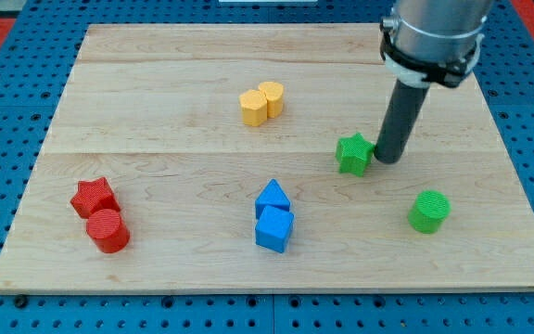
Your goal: Separate the yellow hexagon from the yellow heart
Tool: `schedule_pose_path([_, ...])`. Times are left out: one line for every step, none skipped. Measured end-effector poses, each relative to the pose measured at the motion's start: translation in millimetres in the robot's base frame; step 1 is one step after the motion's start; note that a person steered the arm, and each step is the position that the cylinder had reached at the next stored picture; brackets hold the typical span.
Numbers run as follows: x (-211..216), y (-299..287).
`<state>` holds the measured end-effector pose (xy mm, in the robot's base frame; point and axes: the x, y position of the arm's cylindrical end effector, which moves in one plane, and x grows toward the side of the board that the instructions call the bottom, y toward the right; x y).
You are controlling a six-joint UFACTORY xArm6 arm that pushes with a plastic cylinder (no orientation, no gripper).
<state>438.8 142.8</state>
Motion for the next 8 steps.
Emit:
schedule_pose_path([-43,1])
schedule_pose_path([-58,-29])
schedule_pose_path([-57,-84])
schedule_pose_path([-61,-139])
schedule_pose_path([-70,-167])
schedule_pose_path([-87,-169])
schedule_pose_path([-75,-184])
schedule_pose_path([-51,-203])
